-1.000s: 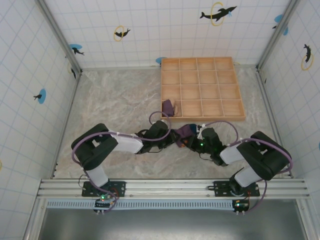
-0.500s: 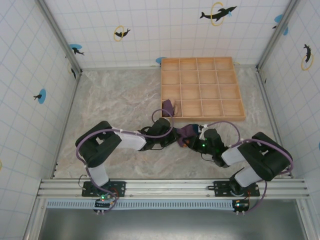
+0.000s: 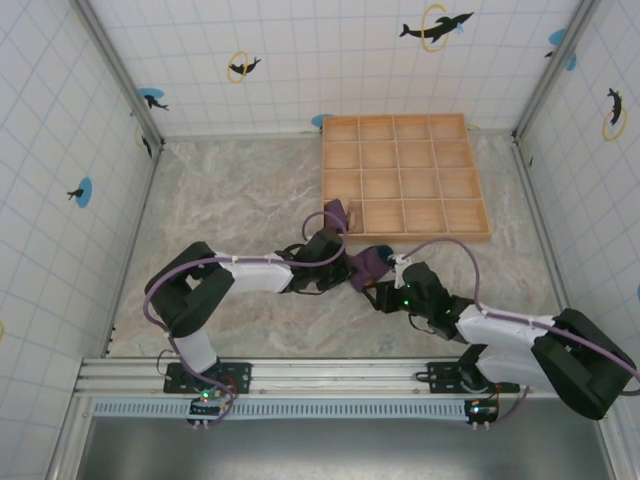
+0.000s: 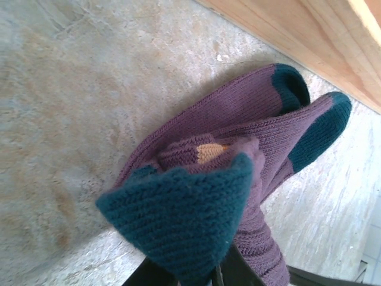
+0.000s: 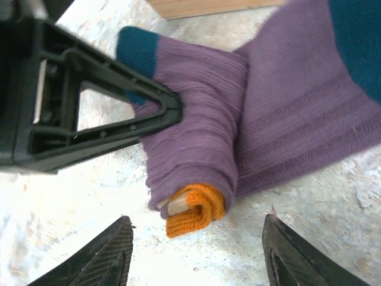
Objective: Roll the socks
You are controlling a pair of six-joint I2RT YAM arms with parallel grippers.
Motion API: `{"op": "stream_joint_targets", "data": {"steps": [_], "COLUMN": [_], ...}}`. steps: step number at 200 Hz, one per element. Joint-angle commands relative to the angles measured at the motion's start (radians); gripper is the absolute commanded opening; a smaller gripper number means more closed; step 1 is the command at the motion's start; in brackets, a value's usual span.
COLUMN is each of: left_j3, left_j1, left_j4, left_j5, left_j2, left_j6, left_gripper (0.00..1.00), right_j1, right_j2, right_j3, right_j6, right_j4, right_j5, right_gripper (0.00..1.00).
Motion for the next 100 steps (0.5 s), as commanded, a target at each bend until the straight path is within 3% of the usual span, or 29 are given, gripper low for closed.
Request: {"op": "stream_joint_targets", "data": {"steps": [1, 62, 100], "left_j3": [0.03, 0.069, 0.088], "left_j1": [0.007, 0.006, 0.007], "left_j4": [-0.216, -0.323, -0.372], "left_j5": [-0.008, -0.012, -0.015], "left_j2": [-0.005, -0.02, -0.011], "left_j6": [0.027, 0.048, 0.071], "left_gripper": [0.0, 0.0, 0.0], "right_j1": [0.083, 0.358, 0.389], "right_j2": [-0.034, 0.041, 0.163], "right_j3": [0.051, 0.073, 0.084], "right_j6": [-0.199, -0.546, -0.648], "right_j4": [-0.108, 0.03, 0.162], "right_j5": [0.206, 0.522, 0.573], "right_gripper": [0.62, 0.65, 0.65]}}
